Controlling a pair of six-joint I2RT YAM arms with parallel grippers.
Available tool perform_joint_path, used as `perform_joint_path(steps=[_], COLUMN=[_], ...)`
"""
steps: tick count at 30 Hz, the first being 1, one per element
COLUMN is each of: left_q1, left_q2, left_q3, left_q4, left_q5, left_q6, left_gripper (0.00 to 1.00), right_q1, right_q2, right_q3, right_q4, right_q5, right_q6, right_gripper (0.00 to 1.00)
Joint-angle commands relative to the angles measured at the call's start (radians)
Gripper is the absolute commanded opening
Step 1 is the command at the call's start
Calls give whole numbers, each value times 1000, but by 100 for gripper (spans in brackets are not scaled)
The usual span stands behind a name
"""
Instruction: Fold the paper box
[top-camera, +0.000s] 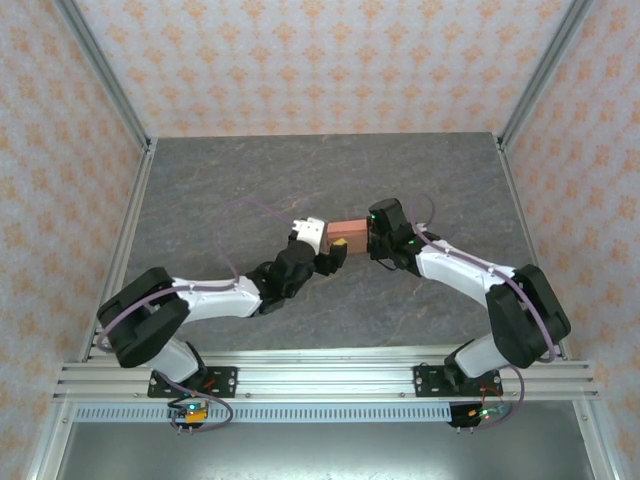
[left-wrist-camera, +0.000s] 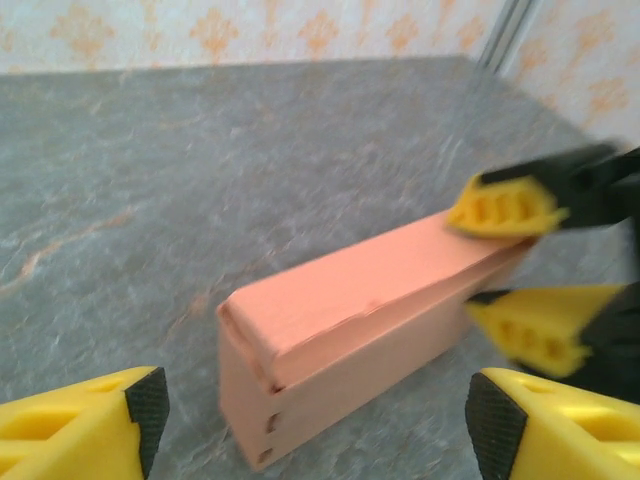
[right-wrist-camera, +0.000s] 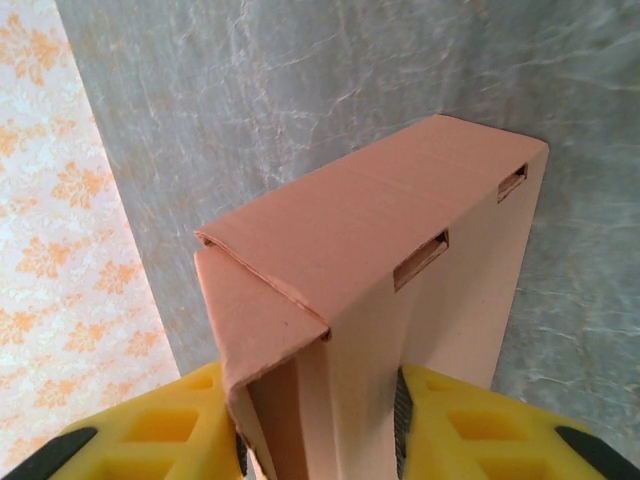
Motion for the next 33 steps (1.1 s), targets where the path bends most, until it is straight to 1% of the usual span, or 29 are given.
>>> perform_joint_path(steps=[1, 2, 4, 5, 8, 11, 13, 14, 17, 19, 22, 23, 26, 30, 33], left_q1=[25, 47, 107, 135, 194, 238, 240, 240, 240, 236, 220, 216, 215, 215, 216], left_q2=[-76, -79, -59, -41, 18, 85, 136, 158, 199, 214, 222, 228, 250, 260, 263], left_q3=[-9, -1, 49, 80, 139, 177, 193, 184, 117, 71, 14, 2, -5, 8, 26], left_q4=[14, 11, -45, -82, -157, -188, -198, -177, -63, -1, 38, 46, 40, 26, 8], left_q5=[81, 131, 241, 270, 254, 289, 303, 306, 323, 333, 282, 265, 226, 202, 211], left_q6=[13, -2, -31, -37, -75, -110, -95, -103, -145, -138, -108, -99, -76, -69, -63], left_gripper=[86, 89, 91, 91, 91, 90, 87, 86, 84, 82, 81, 81, 81, 81, 81], right_q1=[-6, -4, -4, -5, -5, -4, -4, -7, -6, -7, -19, -30, -59, -96, -114], right_q2=[61, 62, 58, 54, 39, 33, 34, 35, 35, 37, 46, 47, 31, -57, -122], right_q3=[-25, -22, -20, -27, -34, -33, -41, -42, -23, -14, -6, 3, 42, 76, 71], right_q4=[-30, -34, -52, -53, -55, -73, -69, -67, -85, -96, -96, -96, -110, -171, -195], right_q5=[-43, -45, -40, -28, -11, -13, -10, -10, -19, -15, -24, -43, -90, -89, -76], right_q6=[-37, -53, -74, -79, -100, -119, -113, -112, -127, -139, -141, -152, -224, -303, -341], right_gripper=[38, 38, 39, 39, 39, 39, 39, 39, 38, 39, 39, 40, 47, 53, 57])
